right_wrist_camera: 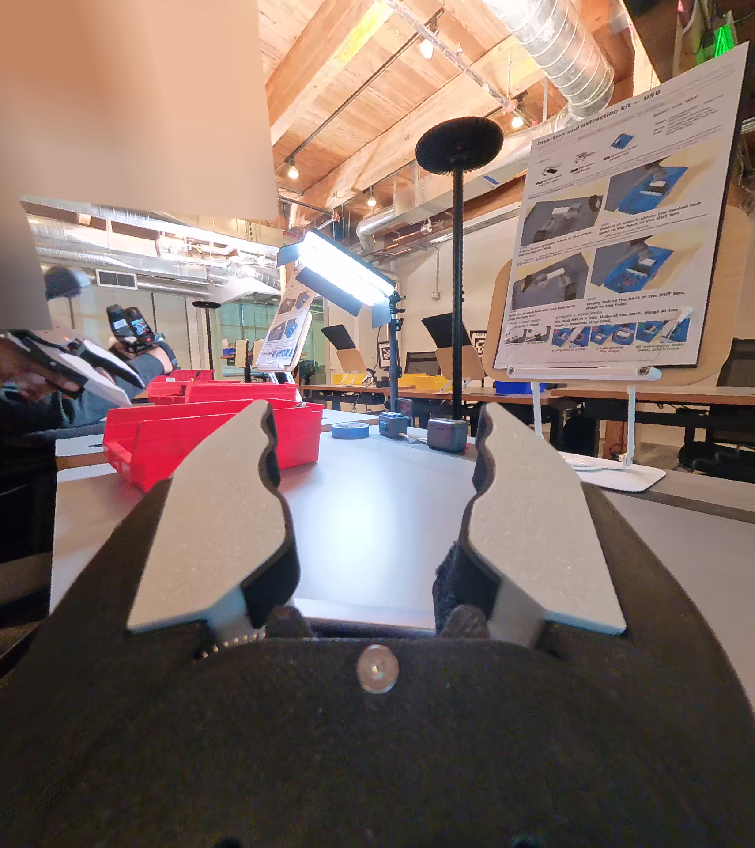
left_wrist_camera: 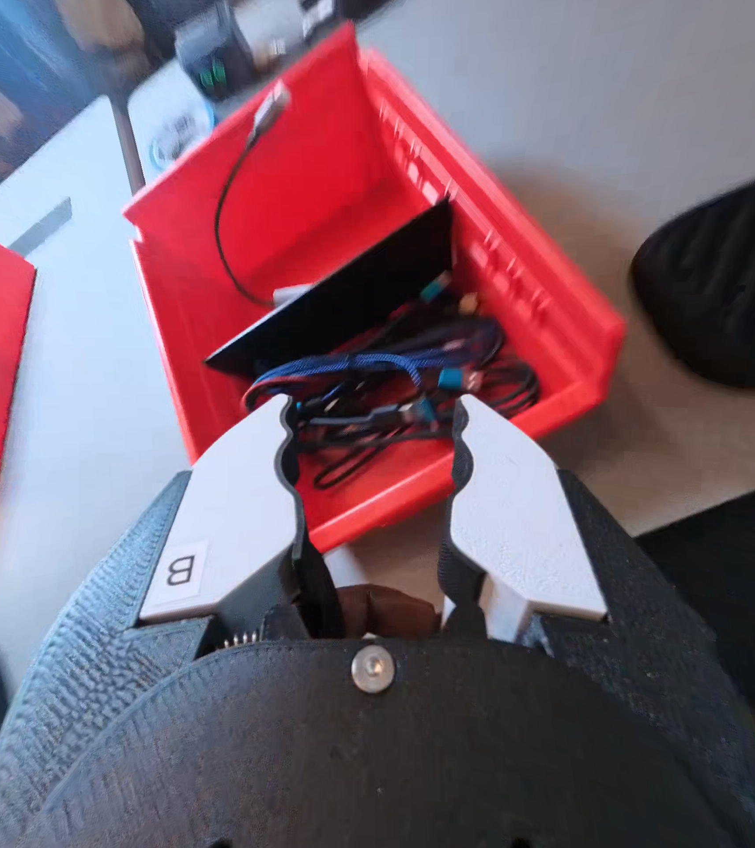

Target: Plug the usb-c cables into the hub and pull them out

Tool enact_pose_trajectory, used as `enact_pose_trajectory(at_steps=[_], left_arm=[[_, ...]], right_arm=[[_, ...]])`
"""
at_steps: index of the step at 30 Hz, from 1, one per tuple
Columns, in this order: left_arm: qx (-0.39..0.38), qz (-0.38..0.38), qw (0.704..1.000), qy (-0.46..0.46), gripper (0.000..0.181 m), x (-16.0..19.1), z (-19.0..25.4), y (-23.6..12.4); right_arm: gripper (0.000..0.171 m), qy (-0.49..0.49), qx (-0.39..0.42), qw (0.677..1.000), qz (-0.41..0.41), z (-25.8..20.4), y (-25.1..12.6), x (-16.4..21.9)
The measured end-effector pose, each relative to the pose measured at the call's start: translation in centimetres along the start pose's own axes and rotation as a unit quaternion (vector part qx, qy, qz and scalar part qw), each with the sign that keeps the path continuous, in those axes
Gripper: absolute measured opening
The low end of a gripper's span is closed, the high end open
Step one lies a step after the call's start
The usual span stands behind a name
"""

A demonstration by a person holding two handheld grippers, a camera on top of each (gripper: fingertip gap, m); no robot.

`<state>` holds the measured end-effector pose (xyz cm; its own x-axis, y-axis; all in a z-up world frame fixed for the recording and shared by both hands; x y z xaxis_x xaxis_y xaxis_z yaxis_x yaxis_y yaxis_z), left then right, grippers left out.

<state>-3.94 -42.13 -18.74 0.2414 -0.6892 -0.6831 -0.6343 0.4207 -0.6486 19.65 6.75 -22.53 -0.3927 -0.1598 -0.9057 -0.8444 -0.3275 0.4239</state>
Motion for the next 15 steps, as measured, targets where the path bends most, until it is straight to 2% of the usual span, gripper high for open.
enact_pose_trajectory(at_steps=[4, 8, 10, 15], left_arm=[[-0.044, -0.130, 0.987, 0.086, 0.051, 1.2, -3.6, 1.2], [0.007, -0.195, 0.954, 0.228, 0.049, 1.5, -5.0, 3.4], [0.045, -0.194, 0.936, 0.289, 0.045, 1.5, -4.9, 4.8], [0.090, -0.202, 0.912, 0.345, 0.034, 2.0, -4.7, 7.4]], right_arm=[[0.083, -0.006, -0.002, 1.000, -0.003, -0.1, 0.1, 0.1], [0.082, 0.003, 0.002, 1.000, 0.000, 0.1, 0.0, 0.0], [0.082, 0.006, 0.004, 1.000, 0.000, 0.2, 0.1, 0.0], [0.080, 0.004, 0.003, 1.000, 0.000, 0.1, 0.1, 0.1]])
Point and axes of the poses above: each gripper's, where its closed fingertips meet, y out along the fingers, x out of its underside, z = x × y across the jaws, the point moved 6 cm from there along -y, back along the fingers, and after that the axes turned 1 degree about -x, right-handed, at the moved point
